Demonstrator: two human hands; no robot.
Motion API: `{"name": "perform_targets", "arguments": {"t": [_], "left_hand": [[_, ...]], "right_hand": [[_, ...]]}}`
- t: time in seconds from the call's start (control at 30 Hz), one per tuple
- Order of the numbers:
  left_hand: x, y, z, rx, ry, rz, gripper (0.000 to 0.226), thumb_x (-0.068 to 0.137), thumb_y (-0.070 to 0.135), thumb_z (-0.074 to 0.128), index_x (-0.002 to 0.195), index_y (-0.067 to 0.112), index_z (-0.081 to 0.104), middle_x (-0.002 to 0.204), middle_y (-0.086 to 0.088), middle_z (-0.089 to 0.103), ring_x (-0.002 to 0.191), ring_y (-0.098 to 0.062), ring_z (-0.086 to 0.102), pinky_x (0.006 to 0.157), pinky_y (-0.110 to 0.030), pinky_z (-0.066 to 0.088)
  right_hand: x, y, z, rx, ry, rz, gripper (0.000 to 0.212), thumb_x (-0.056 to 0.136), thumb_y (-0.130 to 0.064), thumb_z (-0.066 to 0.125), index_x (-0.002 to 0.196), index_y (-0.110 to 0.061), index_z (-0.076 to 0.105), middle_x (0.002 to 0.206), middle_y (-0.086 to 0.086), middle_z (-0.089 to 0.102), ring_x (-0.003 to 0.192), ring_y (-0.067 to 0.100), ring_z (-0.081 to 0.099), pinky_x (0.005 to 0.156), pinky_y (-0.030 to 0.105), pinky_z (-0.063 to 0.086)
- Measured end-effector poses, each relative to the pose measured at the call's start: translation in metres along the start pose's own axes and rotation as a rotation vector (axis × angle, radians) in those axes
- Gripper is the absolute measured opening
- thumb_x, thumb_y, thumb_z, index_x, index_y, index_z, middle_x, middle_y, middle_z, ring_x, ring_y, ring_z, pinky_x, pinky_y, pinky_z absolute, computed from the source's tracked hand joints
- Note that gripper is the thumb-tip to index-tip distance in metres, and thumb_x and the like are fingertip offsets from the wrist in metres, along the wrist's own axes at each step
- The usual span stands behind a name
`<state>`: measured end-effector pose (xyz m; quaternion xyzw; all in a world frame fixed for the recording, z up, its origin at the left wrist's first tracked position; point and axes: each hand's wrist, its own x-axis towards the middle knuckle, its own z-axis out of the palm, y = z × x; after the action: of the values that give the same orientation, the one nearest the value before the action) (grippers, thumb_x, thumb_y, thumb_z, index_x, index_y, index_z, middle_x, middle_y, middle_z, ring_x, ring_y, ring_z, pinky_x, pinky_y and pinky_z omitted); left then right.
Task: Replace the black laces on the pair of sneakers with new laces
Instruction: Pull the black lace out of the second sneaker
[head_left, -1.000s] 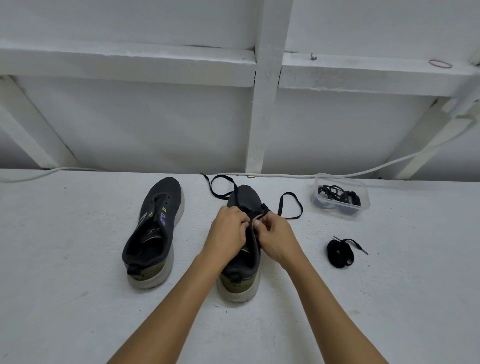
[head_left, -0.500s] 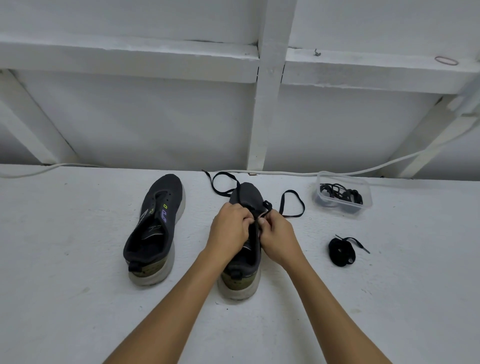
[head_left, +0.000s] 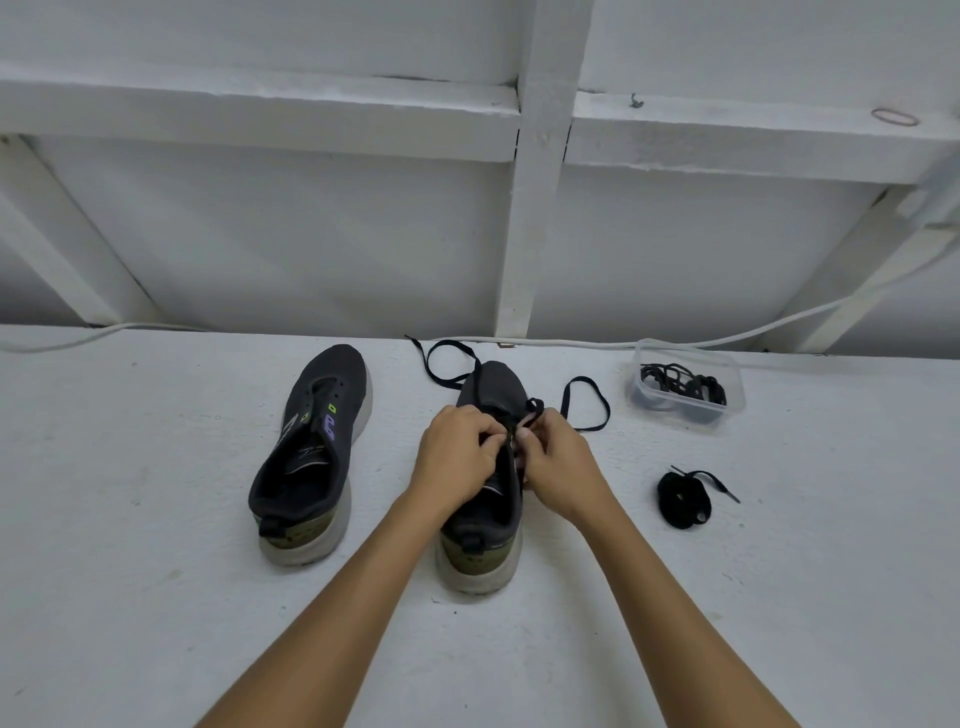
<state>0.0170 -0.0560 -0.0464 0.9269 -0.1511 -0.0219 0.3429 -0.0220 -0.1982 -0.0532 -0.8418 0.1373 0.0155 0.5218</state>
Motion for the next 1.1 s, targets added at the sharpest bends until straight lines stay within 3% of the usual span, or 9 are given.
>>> {"name": "perform_targets", "arguments": {"t": [0.23,0.33,0.43,0.53,0.63,0.77,0.83,0.93,1.1], "left_hand": [[-0.012,-0.013,-0.02,-0.524,0.065,-0.299,0.017,0.095,0.036,0.062,0.091,0.028,0.076,0.097,0.016,0.072,0.094,0.002,0.063,0.086,-0.019,0.048],[-0.01,-0.02,-0.024,-0.737,-0.011,-0.421,0.024,0.1,0.036,0.054,0.097,0.027,0.075,0.101,0.007,0.074,0.097,-0.009,0.069,0.084,-0.022,0.053],[-0.005,-0.028,-0.024,-0.525,-0.019,-0.328,0.016,0.095,0.028,0.064,0.106,0.029,0.075,0.102,0.012,0.072,0.095,-0.005,0.067,0.086,-0.022,0.053],[0.003,-0.026,-0.022,-0.327,0.032,-0.222,0.017,0.088,0.027,0.073,0.104,0.024,0.078,0.1,0.011,0.069,0.087,0.002,0.062,0.08,-0.011,0.044],[0.01,-0.022,-0.022,-0.224,0.062,-0.11,0.014,0.087,0.026,0.075,0.099,0.021,0.08,0.097,0.007,0.07,0.088,-0.006,0.064,0.084,-0.018,0.047],[0.019,-0.017,-0.021,-0.021,0.029,0.015,0.01,0.089,0.021,0.07,0.093,0.016,0.077,0.095,0.004,0.068,0.09,-0.014,0.062,0.084,-0.028,0.047],[0.023,-0.012,-0.021,0.093,-0.043,0.056,0.01,0.095,0.02,0.058,0.094,0.015,0.067,0.093,0.004,0.063,0.088,-0.02,0.06,0.078,-0.032,0.045],[0.028,-0.008,-0.027,0.107,-0.09,0.031,0.012,0.102,0.023,0.043,0.099,0.014,0.051,0.086,0.001,0.06,0.077,-0.02,0.056,0.064,-0.032,0.04],[0.024,-0.018,-0.03,-0.161,-0.09,-0.091,0.009,0.098,0.025,0.058,0.102,0.018,0.062,0.093,0.007,0.066,0.087,-0.008,0.062,0.069,-0.013,0.045]], "right_hand": [[-0.008,0.0,-0.003,0.631,0.264,0.307,0.028,0.109,-0.029,0.043,0.105,-0.004,0.056,0.081,0.013,0.074,0.063,0.014,0.072,0.054,0.024,0.056],[-0.019,-0.005,-0.004,0.563,0.248,0.354,0.042,0.104,-0.041,0.051,0.086,-0.005,0.065,0.075,0.009,0.075,0.063,0.016,0.072,0.055,0.023,0.056],[-0.034,-0.01,0.005,0.381,0.21,0.193,0.028,0.099,-0.034,0.059,0.082,-0.018,0.074,0.087,-0.002,0.076,0.086,0.016,0.071,0.078,0.032,0.06],[-0.048,-0.017,0.015,0.253,0.127,0.039,0.01,0.097,-0.032,0.064,0.095,-0.036,0.074,0.104,-0.025,0.07,0.102,-0.016,0.058,0.089,0.012,0.046],[-0.054,-0.02,0.019,0.23,0.028,0.016,0.017,0.099,-0.035,0.061,0.112,-0.046,0.062,0.118,-0.039,0.052,0.105,-0.034,0.043,0.088,-0.003,0.035],[-0.054,-0.017,0.023,0.09,0.008,-0.019,0.043,0.104,-0.038,0.051,0.146,-0.029,0.052,0.151,-0.016,0.045,0.144,0.0,0.035,0.119,0.025,0.03],[-0.055,-0.018,0.024,0.091,0.015,-0.023,0.045,0.106,-0.036,0.047,0.149,-0.026,0.048,0.156,-0.011,0.042,0.148,0.003,0.028,0.122,0.025,0.025],[-0.054,-0.015,0.02,0.075,0.001,-0.041,0.042,0.107,-0.037,0.042,0.148,-0.03,0.051,0.15,-0.014,0.048,0.142,0.001,0.039,0.118,0.023,0.032],[-0.05,-0.013,0.008,-0.02,0.028,-0.036,0.037,0.109,-0.033,0.035,0.131,-0.033,0.064,0.113,-0.014,0.07,0.102,-0.002,0.061,0.079,0.004,0.039]]}}
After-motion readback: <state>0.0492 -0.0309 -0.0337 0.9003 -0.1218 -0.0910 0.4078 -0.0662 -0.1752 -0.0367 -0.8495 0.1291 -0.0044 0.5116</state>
